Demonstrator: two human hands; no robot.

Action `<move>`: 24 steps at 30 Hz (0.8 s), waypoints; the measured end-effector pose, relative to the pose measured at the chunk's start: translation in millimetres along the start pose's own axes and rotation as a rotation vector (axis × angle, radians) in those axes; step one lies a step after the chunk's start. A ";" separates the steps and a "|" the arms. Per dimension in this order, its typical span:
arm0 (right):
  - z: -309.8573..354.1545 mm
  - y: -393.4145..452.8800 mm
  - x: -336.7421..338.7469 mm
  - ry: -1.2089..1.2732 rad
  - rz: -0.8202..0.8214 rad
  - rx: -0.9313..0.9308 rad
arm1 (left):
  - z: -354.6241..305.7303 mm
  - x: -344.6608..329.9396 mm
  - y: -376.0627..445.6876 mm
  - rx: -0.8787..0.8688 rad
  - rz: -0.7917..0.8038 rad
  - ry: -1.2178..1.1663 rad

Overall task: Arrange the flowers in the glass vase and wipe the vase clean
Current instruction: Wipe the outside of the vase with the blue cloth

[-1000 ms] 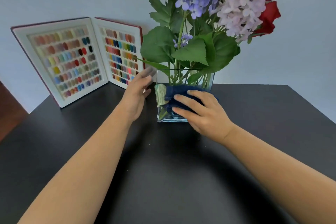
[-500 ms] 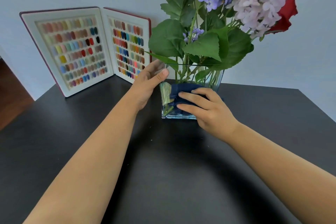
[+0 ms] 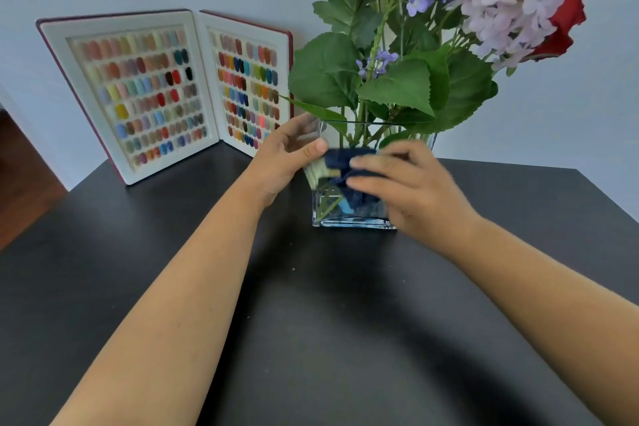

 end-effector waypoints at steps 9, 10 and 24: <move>2.4 -44.3 -25.8 0.060 0.344 0.023 | 1.4 -2.8 1.0 -0.028 -0.004 -0.057; 3.8 -50.0 -28.5 0.064 0.384 0.010 | 0.9 -3.2 0.9 -0.018 -0.003 -0.059; -24.6 -40.2 7.7 0.061 0.050 -0.122 | 10.6 -0.6 2.7 0.018 -0.020 0.023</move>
Point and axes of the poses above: each hand's wrist, its own y-axis towards the middle knuckle, its own x-axis out of the back of the hand, z = x × y, the point moved 1 cm from there along y, towards the middle knuckle, and after that the axes turned 6 degrees about -x, right-handed, at the moved point
